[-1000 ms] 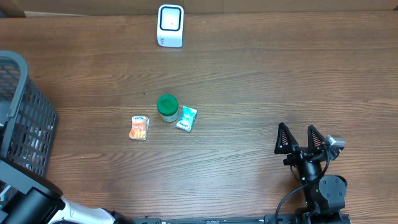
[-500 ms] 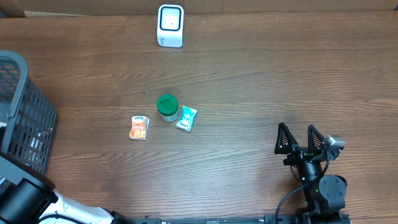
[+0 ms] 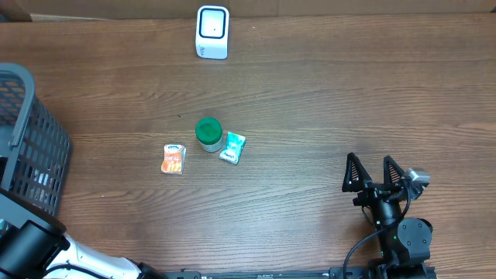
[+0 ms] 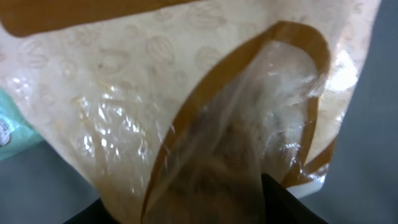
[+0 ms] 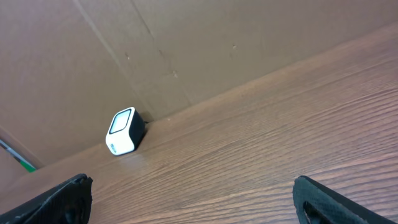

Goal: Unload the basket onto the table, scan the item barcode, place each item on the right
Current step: 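Grasp the clear Pantree bag inside the basket with the left gripper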

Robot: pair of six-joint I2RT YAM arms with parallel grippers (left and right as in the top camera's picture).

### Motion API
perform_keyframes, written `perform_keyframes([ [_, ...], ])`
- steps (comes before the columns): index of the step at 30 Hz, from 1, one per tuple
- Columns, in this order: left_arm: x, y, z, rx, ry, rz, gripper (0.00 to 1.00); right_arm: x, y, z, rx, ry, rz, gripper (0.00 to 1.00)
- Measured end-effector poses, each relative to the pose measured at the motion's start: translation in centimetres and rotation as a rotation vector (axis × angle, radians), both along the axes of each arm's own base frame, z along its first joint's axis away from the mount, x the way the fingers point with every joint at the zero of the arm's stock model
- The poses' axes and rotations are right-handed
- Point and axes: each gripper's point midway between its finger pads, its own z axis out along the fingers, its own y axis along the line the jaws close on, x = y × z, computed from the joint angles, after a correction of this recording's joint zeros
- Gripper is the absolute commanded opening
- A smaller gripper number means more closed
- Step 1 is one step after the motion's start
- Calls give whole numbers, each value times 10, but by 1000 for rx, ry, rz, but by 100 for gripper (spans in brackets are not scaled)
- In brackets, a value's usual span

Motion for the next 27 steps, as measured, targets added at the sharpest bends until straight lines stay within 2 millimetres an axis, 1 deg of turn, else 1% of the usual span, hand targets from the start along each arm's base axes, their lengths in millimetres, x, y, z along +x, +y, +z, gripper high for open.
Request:
perform_keyframes([
  [2,-1,-1,9,-12,9,0,42,0,0,0,0,0,0,100],
  [5,4,5,30,0,0,0,41,0,0,0,-1,0,0,100],
  [7,9,10,50,31,-32,-1,40,0,0,0,0,0,0,100],
  [9,14,11,71,53,-72,-5,40,0,0,0,0,0,0,100],
  [11,21,12,101,94,-141,-12,40,0,0,0,0,0,0,100],
  [13,28,10,136,145,-223,-26,40,0,0,0,0,0,0,100],
  [15,34,6,180,214,-323,-42,40,0,0,0,0,0,0,100],
  [17,38,-1,222,282,-424,-61,40,0,0,0,0,0,0,100],
  [18,38,-8,248,327,-484,-76,40,0,0,0,0,0,0,100],
  [19,38,-14,265,354,-524,-84,42,0,0,0,0,0,0,100],
  [21,32,-31,306,423,-612,-103,45,0,0,0,0,0,-1,100],
  [24,20,-56,352,505,-705,-113,51,0,0,0,0,0,0,100],
  [26,12,-67,370,541,-735,-115,54,0,0,0,0,0,0,100],
  [27,9,-70,372,543,-735,-110,56,0,0,0,0,0,0,100],
])
